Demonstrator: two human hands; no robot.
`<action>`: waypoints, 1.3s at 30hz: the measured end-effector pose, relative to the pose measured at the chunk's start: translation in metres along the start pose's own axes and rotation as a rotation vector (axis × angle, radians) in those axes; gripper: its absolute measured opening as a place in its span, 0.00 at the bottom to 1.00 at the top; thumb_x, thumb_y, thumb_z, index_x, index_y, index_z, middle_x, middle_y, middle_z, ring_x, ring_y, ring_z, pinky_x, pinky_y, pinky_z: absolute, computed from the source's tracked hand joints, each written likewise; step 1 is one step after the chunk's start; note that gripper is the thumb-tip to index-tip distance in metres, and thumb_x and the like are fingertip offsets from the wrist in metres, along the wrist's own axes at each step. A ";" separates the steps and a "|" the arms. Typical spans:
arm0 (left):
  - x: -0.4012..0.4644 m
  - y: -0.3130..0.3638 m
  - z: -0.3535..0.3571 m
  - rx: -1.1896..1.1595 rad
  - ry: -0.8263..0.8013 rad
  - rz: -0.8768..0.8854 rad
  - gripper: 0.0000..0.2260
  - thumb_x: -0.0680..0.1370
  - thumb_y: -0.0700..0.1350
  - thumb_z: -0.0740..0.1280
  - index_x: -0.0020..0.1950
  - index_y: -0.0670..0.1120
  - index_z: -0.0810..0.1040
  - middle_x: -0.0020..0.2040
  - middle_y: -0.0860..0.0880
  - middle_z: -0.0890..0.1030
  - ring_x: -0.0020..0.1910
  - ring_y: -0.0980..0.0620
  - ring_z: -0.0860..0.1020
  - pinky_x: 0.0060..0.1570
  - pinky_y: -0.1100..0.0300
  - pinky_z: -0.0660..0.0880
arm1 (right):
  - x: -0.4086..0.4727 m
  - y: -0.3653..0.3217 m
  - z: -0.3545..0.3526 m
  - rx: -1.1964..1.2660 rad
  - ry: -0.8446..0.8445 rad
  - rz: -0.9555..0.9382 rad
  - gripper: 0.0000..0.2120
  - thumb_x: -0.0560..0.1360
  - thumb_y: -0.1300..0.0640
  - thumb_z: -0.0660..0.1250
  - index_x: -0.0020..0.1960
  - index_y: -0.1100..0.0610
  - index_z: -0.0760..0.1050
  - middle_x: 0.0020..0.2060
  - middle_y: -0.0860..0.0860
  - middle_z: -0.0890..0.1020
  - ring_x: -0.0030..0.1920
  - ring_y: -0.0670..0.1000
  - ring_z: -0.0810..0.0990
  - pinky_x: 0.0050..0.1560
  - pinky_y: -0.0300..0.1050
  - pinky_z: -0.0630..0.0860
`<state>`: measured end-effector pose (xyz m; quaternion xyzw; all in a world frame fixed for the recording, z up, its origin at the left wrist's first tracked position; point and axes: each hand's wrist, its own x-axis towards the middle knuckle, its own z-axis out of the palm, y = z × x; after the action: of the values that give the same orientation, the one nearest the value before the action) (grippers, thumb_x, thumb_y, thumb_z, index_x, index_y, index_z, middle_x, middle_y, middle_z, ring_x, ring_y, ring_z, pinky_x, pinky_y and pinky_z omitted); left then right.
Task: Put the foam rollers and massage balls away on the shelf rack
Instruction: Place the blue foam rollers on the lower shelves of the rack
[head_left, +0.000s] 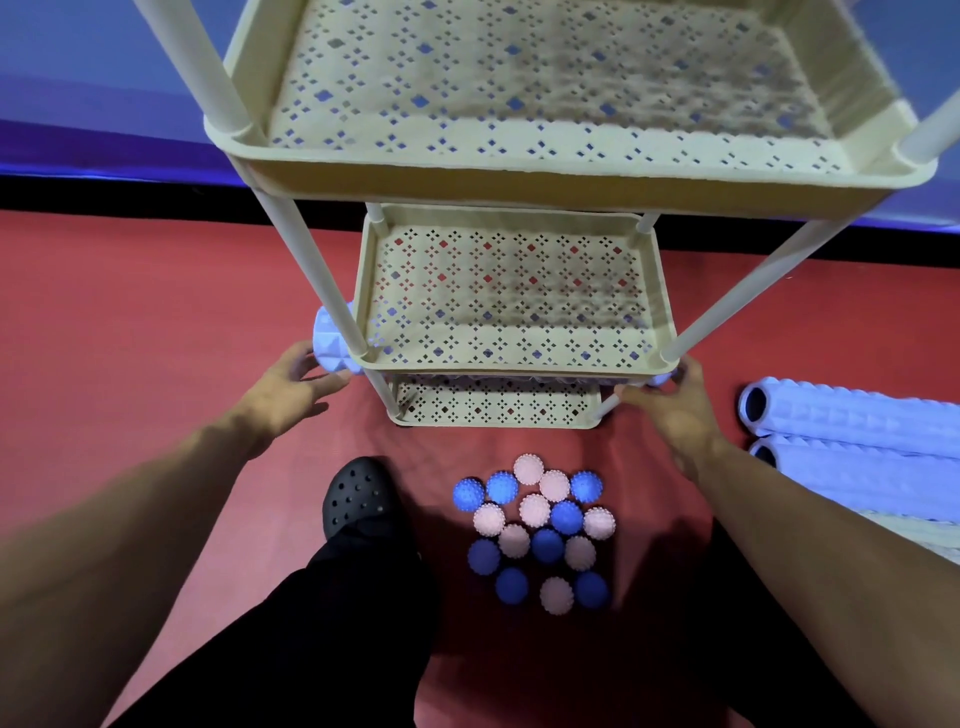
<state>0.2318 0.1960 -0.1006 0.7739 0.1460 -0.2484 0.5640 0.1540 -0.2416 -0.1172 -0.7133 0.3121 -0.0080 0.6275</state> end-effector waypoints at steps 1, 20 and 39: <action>0.002 0.002 0.001 0.014 -0.007 0.025 0.21 0.79 0.43 0.71 0.70 0.55 0.72 0.67 0.56 0.78 0.65 0.56 0.76 0.61 0.49 0.76 | -0.002 -0.001 -0.001 -0.004 0.006 -0.001 0.39 0.70 0.73 0.75 0.74 0.59 0.61 0.52 0.44 0.80 0.53 0.45 0.83 0.64 0.51 0.77; -0.027 0.023 -0.003 0.909 -0.064 -0.101 0.44 0.77 0.65 0.66 0.83 0.47 0.48 0.82 0.42 0.53 0.79 0.42 0.59 0.75 0.47 0.60 | -0.034 0.008 -0.021 -0.445 -0.065 0.001 0.37 0.71 0.59 0.76 0.75 0.50 0.62 0.66 0.51 0.76 0.68 0.53 0.76 0.69 0.58 0.73; -0.241 0.150 0.086 1.064 -0.050 0.434 0.34 0.78 0.69 0.58 0.76 0.48 0.68 0.75 0.46 0.69 0.72 0.43 0.70 0.70 0.48 0.68 | -0.219 -0.157 -0.102 -1.240 -0.312 -0.390 0.30 0.79 0.36 0.60 0.78 0.45 0.63 0.73 0.50 0.72 0.71 0.56 0.72 0.70 0.52 0.68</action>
<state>0.0878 0.0801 0.1309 0.9573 -0.1745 -0.1845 0.1383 0.0044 -0.2297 0.1289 -0.9781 0.0301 0.1628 0.1261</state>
